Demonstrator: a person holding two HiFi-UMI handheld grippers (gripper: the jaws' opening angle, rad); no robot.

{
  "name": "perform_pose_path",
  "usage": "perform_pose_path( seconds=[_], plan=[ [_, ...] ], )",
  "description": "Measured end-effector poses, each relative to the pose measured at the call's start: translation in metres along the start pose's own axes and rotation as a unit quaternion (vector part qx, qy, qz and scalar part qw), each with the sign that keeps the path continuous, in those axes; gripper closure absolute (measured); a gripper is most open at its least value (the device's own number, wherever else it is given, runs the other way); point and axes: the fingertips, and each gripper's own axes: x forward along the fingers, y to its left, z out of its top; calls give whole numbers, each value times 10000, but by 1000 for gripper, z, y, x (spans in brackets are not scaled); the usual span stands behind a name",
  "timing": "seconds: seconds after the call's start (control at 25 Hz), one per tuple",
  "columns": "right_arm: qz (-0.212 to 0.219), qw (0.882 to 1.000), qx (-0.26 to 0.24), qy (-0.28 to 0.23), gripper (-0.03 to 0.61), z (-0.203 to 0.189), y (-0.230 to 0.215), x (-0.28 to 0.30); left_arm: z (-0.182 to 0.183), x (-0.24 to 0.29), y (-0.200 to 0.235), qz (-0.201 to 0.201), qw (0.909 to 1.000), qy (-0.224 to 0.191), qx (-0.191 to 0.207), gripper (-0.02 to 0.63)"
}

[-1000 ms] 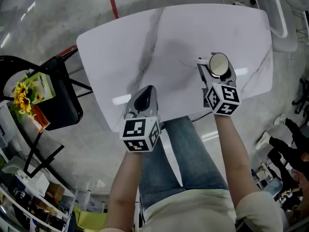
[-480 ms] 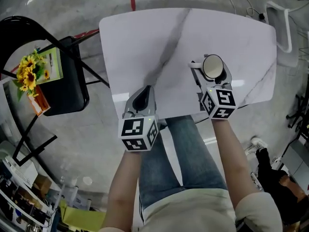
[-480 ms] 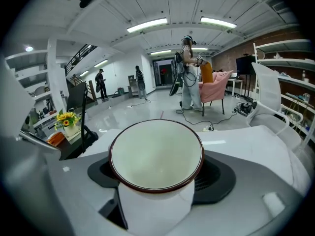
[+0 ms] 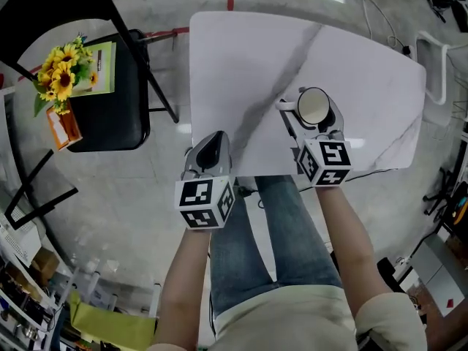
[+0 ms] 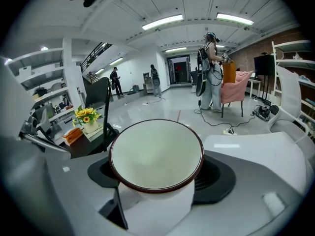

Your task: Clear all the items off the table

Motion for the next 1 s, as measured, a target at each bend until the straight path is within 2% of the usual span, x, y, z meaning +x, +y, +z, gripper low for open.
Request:
perform_pose_path(
  seconds=[0.48, 1.0],
  plan=[
    [674, 9963, -524, 83, 178, 16, 104, 25, -5, -43, 66, 317, 9982, -259, -446, 606],
    [1440, 9837, -1067, 138, 178, 28, 227, 63, -16, -87, 155, 791, 9901, -524, -1031, 606]
  ],
)
